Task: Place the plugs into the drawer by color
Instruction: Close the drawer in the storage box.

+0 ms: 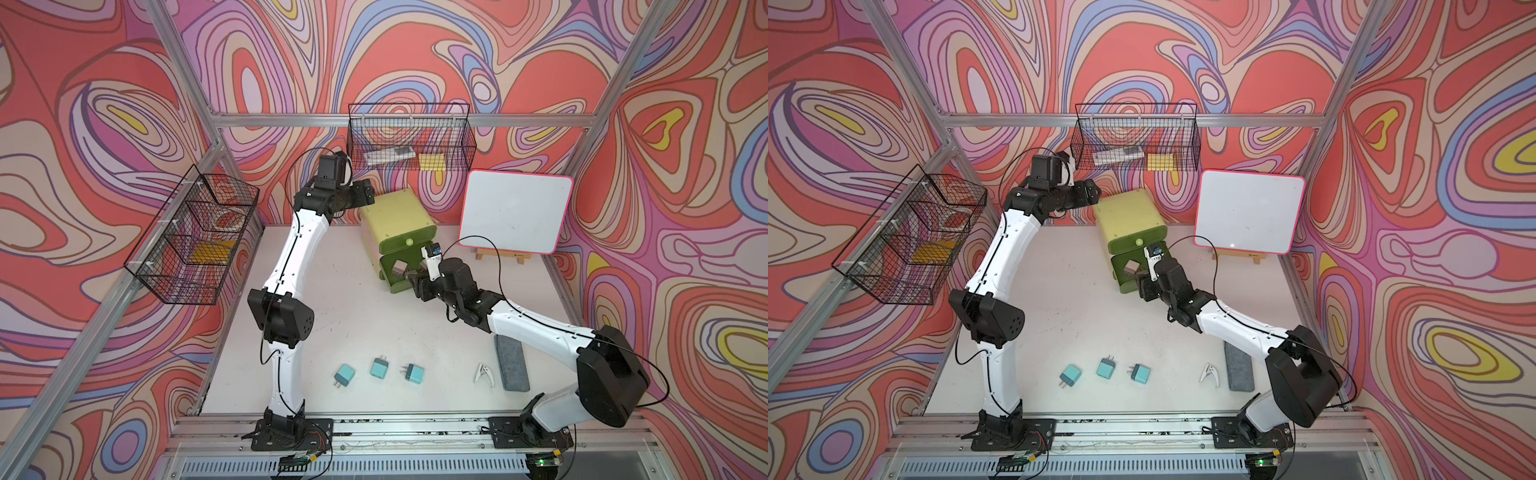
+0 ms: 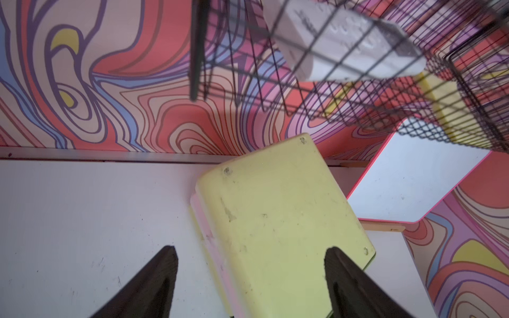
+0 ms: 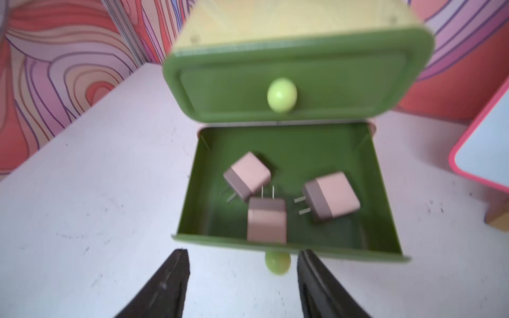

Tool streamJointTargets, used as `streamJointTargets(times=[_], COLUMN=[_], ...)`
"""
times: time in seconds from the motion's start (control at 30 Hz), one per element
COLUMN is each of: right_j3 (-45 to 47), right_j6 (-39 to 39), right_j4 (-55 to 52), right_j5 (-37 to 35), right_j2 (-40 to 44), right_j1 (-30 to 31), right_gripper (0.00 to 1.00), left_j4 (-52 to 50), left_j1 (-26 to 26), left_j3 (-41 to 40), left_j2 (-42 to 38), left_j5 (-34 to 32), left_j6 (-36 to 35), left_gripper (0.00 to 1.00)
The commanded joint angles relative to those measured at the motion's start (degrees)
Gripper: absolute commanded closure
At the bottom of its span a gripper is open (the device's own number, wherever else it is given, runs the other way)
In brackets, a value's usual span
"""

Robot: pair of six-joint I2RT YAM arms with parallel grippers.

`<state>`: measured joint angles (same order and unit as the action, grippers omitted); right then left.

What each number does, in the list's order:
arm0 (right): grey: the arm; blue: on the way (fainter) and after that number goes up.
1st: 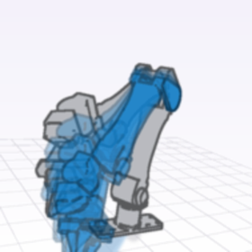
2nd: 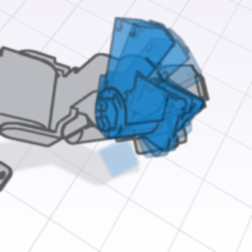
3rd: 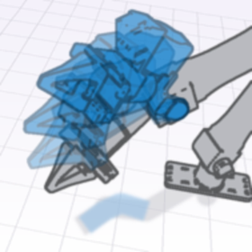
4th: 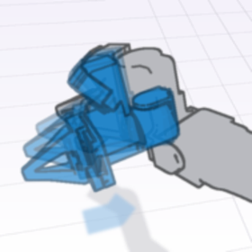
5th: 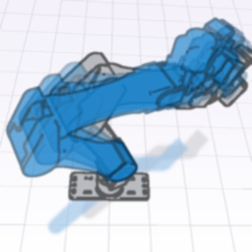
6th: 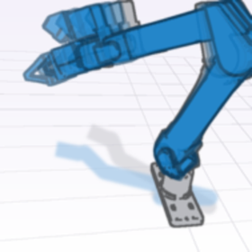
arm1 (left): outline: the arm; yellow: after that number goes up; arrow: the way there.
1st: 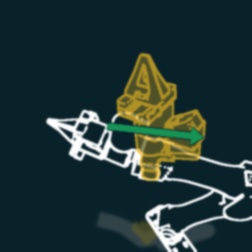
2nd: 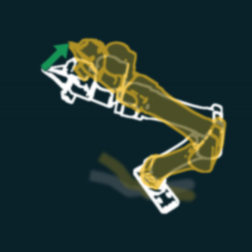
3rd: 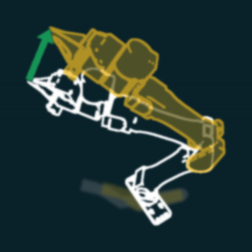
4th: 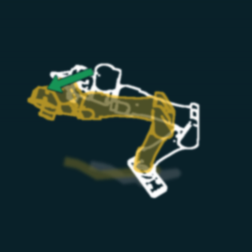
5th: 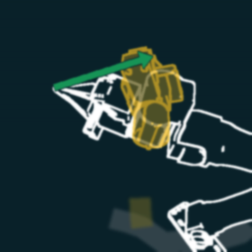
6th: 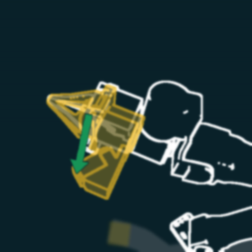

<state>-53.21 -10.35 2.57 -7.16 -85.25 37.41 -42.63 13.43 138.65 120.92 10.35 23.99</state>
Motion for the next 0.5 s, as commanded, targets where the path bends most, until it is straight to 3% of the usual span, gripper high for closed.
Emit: streamJointTargets(times=[0.0, 0.2, 0.47], right_j3=[4.7, 10.8, 11.6], right_j6=[-1.2, -1.9, -2.4], right_j4=[4.1, 7.7, 9.0], right_j5=[-0.4, -1.4, -2.6], right_j2=[2.9, 5.2, 3.3], right_j1=[-0.3, -0.3, -0.3], right_gripper=[0.37, 0.39, 0.39], left_j4=[6.1, 16.9, 26.3], left_j1=[-1.1, -2.0, -2.9], left_j3=[0.2, -3.5, -3.6], left_j2=[3.4, 4.5, 9.1], left_j5=[2.4, 5.3, 7.2], left_j6=[0.3, -0.2, 0.3], left_gripper=[0.16, 0.14, 0.1])
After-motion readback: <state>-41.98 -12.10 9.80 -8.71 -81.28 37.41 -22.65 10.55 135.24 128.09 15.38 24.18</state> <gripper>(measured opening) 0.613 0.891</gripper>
